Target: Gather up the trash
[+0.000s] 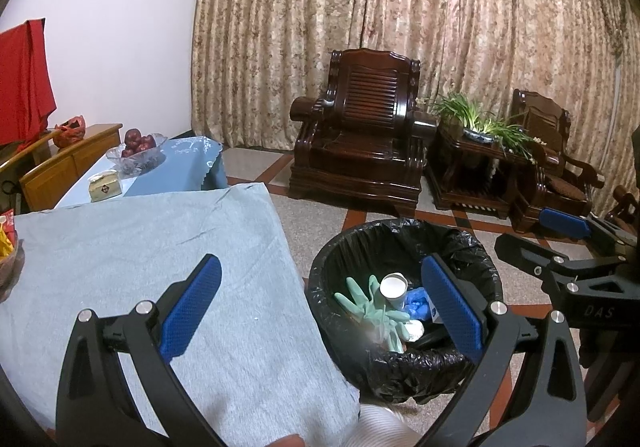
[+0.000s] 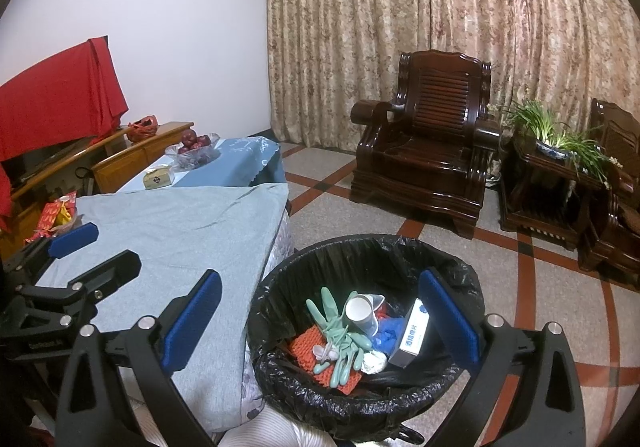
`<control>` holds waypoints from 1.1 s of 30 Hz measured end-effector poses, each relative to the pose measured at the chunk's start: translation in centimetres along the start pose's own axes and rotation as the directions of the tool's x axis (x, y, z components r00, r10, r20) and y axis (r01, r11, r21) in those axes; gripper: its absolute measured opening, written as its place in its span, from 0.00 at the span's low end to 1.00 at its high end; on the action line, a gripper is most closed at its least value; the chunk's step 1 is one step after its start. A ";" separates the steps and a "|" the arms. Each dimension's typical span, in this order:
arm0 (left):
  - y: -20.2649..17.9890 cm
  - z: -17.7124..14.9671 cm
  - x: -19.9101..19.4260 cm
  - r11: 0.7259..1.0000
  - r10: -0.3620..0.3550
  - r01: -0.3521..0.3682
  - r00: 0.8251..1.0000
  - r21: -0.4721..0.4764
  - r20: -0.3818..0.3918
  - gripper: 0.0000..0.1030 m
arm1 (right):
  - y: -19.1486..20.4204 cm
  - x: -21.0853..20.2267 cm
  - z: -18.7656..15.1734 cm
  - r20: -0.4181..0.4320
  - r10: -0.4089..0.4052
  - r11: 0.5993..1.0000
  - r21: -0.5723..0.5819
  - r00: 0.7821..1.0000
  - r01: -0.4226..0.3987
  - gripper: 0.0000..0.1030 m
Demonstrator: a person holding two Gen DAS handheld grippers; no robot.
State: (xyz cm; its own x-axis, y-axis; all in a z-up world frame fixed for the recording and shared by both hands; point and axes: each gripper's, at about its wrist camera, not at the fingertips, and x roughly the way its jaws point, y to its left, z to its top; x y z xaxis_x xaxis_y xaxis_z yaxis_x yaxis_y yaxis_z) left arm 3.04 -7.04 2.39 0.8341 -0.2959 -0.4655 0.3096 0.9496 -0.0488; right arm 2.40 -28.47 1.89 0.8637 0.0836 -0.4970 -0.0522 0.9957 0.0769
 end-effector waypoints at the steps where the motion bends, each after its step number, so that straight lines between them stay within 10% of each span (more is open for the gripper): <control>1: 0.0 0.1 0.0 1.000 0.000 0.000 1.000 0.001 0.000 0.95 | 0.0 0.0 0.0 -0.001 0.000 1.000 0.000 1.000 0.000 0.94; 33: 0.6 0.2 -0.1 1.000 0.009 -0.009 1.000 -0.012 0.007 0.95 | -0.1 0.2 -0.2 0.004 -0.005 1.000 -0.001 1.000 0.005 0.94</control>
State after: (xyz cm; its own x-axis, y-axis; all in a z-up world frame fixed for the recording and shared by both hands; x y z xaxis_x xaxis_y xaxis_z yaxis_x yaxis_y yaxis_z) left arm 3.23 -6.47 2.61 0.8399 -0.2881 -0.4599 0.2967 0.9534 -0.0554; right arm 2.45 -28.59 1.58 0.8658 0.0782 -0.4943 -0.0481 0.9961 0.0734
